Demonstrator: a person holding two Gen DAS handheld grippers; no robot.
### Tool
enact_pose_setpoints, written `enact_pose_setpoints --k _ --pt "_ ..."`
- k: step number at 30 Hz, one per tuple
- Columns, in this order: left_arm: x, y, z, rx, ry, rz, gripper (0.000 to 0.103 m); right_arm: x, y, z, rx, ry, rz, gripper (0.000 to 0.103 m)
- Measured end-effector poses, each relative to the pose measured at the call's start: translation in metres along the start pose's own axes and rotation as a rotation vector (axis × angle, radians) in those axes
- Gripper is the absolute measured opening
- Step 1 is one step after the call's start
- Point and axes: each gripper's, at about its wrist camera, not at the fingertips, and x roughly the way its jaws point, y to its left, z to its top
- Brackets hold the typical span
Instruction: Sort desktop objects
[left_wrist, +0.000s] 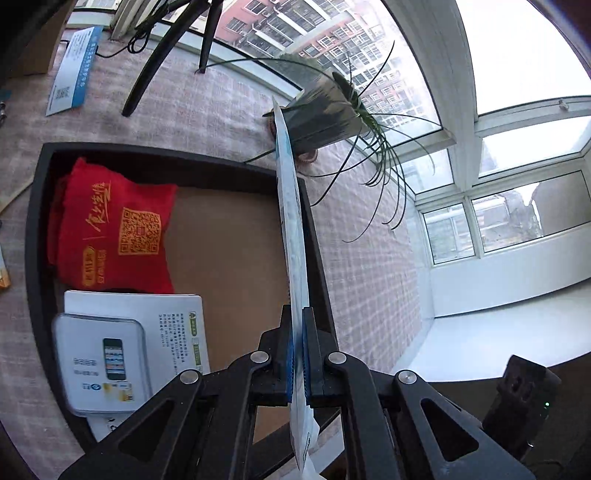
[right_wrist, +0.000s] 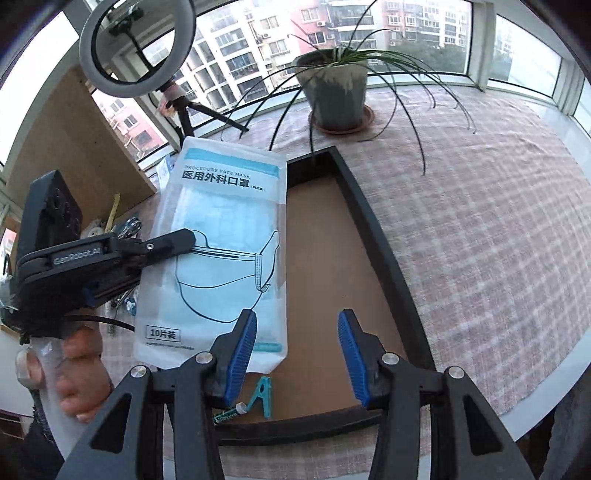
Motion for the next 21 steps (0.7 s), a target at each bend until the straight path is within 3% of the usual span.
enact_pose_setpoints --k 6,11,12,13,15,21 --pt "0.04 0.002 -0.004 -0.013 0.027 0.036 0.003 -0.001 -0.026 -0.001 0.056 -0.004 -0.025 0.042" --pt "0.064 0.005 0.005 0.015 0.037 0.096 0.004 0.003 -0.026 -0.003 0.058 0.006 -0.031 0.042" --pt "0.07 0.003 0.007 0.049 0.051 0.134 0.008 0.003 -0.025 -0.003 0.055 0.006 -0.03 0.042" --pt "0.077 0.001 0.006 0.094 0.082 0.2 0.023 0.003 -0.023 -0.003 0.053 0.004 -0.028 0.042" --pt "0.082 0.003 0.005 0.112 0.111 0.265 0.049 0.003 -0.019 -0.004 0.048 -0.005 -0.028 0.042" --pt "0.036 -0.005 -0.003 0.221 0.033 0.388 0.054 0.007 -0.002 -0.002 -0.004 -0.026 -0.066 0.054"
